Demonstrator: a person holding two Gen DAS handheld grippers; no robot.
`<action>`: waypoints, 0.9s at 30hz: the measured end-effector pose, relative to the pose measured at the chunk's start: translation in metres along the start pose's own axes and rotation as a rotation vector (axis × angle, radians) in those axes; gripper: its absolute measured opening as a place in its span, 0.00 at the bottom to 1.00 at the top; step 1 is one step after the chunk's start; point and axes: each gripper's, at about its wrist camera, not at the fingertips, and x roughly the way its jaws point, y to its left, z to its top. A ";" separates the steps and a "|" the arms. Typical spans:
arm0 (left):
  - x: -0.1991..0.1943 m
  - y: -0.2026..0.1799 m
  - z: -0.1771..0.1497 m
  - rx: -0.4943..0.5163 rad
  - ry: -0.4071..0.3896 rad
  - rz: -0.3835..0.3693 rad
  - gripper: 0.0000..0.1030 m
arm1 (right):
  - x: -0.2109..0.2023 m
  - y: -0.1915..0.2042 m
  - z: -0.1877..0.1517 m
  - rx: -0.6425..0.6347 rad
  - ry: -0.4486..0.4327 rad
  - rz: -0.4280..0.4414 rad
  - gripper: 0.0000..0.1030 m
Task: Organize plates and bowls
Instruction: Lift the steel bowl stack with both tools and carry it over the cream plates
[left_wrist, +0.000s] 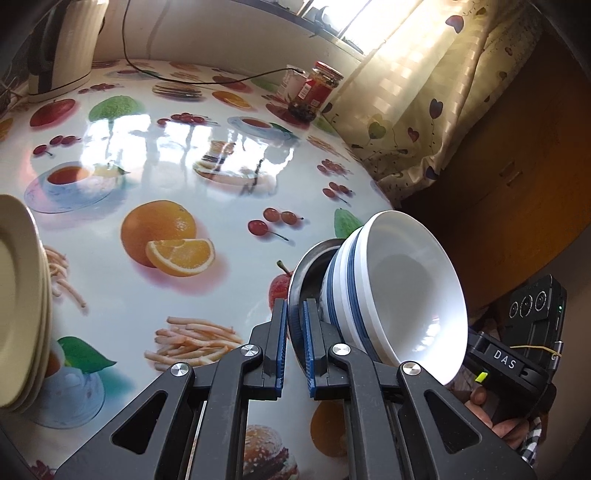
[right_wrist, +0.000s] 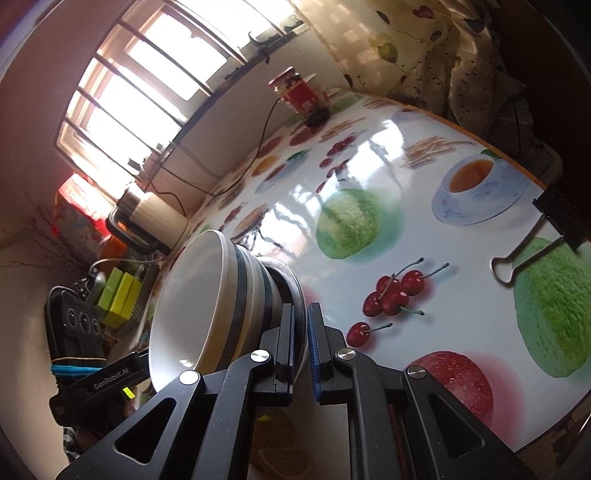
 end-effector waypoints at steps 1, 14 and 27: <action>-0.002 0.001 0.000 -0.005 -0.003 0.003 0.07 | 0.001 0.003 0.000 -0.005 0.001 0.003 0.09; -0.036 0.021 0.000 -0.043 -0.062 0.034 0.07 | 0.012 0.037 -0.004 -0.056 0.026 0.038 0.09; -0.060 0.036 0.001 -0.072 -0.106 0.071 0.07 | 0.027 0.066 -0.002 -0.097 0.049 0.067 0.09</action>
